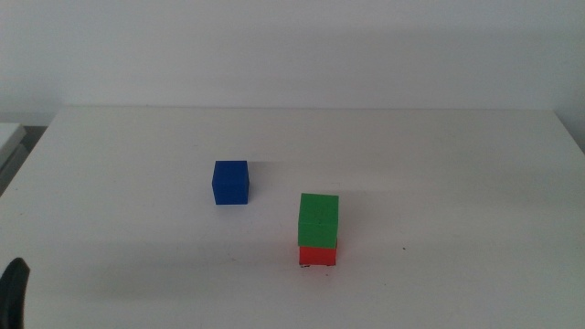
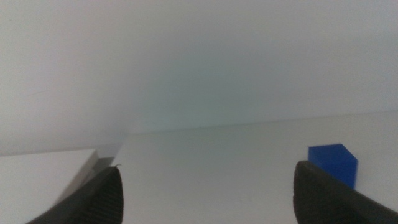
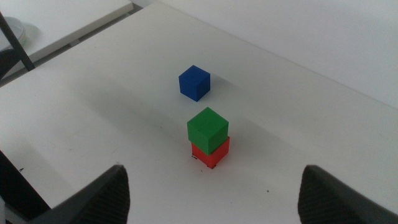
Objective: Stack red cubes first, then green, then blue cubes in a specific spot.
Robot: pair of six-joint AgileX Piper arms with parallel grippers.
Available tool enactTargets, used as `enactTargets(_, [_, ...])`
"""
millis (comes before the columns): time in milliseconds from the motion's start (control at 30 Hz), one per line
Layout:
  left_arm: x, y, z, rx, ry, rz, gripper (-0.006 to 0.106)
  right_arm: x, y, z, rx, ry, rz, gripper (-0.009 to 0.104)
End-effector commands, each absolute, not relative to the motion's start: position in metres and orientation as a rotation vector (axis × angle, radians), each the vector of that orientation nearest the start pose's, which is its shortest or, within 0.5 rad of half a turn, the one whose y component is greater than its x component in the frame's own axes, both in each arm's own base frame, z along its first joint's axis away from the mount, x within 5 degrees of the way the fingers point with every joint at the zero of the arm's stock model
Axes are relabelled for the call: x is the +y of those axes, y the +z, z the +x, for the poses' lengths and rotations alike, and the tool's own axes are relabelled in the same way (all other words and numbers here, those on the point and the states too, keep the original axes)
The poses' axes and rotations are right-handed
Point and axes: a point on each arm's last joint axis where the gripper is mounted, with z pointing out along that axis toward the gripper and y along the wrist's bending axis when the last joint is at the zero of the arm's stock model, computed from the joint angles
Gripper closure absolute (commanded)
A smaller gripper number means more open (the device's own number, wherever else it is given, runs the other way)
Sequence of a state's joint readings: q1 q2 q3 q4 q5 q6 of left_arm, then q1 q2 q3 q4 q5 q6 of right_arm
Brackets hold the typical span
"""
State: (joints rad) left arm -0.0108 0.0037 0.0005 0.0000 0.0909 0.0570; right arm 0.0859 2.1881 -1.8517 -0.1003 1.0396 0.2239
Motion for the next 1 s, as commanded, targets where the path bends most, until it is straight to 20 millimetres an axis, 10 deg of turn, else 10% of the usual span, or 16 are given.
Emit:
enactTargets(0, [-0.002,0.206,0.057,1.584,0.017,0.066,0.007,0.029,0.199,0.471,2.835,-0.073,0.138,0.004])
enactTargets(267, [-0.022,0.325,0.113,1.938,-0.168,0.137,0.007,0.029,0.199,0.471,2.835,-0.073,0.138,0.004])
enactTargets(500, [-0.035,0.37,0.173,2.396,-0.243,-0.014,0.007,0.029,0.199,0.471,2.835,-0.073,0.138,0.004])
enactTargets(800, [-0.076,0.375,0.277,2.641,-0.212,0.081,0.007,0.029,0.199,0.471,2.835,-0.073,0.138,0.004])
enactTargets(967, [-0.113,0.347,0.33,2.763,-0.134,0.136,0.007,0.029,0.199,0.471,2.835,-0.073,0.138,0.004])
